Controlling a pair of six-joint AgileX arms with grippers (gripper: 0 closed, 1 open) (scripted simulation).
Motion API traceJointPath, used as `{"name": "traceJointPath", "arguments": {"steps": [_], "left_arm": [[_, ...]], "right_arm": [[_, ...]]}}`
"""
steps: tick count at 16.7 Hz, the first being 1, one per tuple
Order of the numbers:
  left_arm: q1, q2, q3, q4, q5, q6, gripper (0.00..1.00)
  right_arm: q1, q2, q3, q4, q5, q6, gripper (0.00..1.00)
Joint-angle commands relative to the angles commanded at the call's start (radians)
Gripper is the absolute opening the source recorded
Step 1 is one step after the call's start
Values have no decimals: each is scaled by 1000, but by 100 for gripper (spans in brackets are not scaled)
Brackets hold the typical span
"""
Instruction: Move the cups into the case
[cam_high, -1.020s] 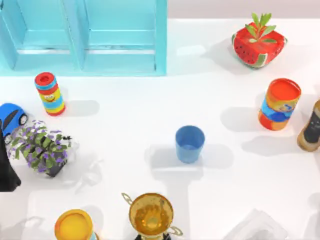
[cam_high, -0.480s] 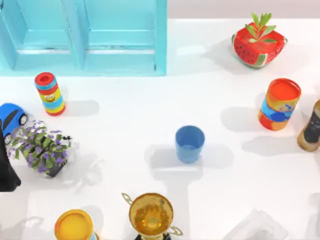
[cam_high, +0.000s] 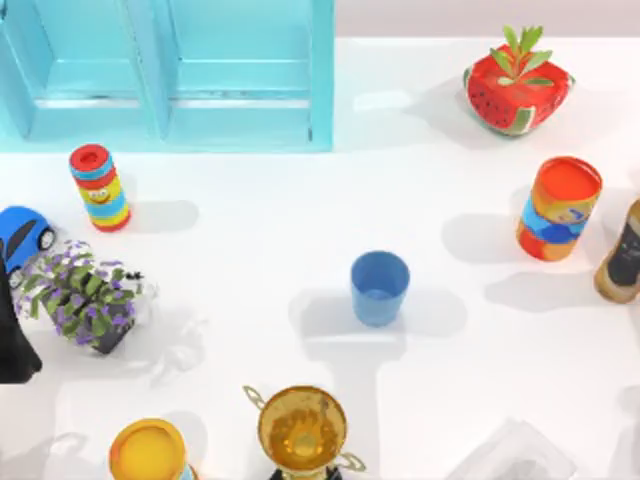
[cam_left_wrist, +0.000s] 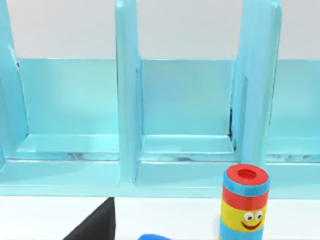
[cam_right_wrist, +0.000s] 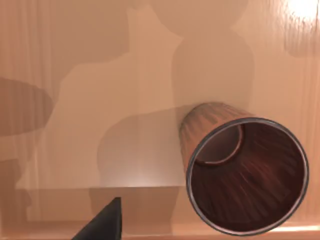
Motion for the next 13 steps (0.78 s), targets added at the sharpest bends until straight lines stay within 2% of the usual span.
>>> {"name": "traceJointPath", "arguments": {"steps": [3, 13], "left_arm": [[0, 0, 0, 0, 0, 0, 100], [0, 0, 0, 0, 0, 0, 100]], "right_arm": [[-1, 5, 38, -38, -1, -3, 100], [-7, 17, 401, -385, -2, -7, 100]]}}
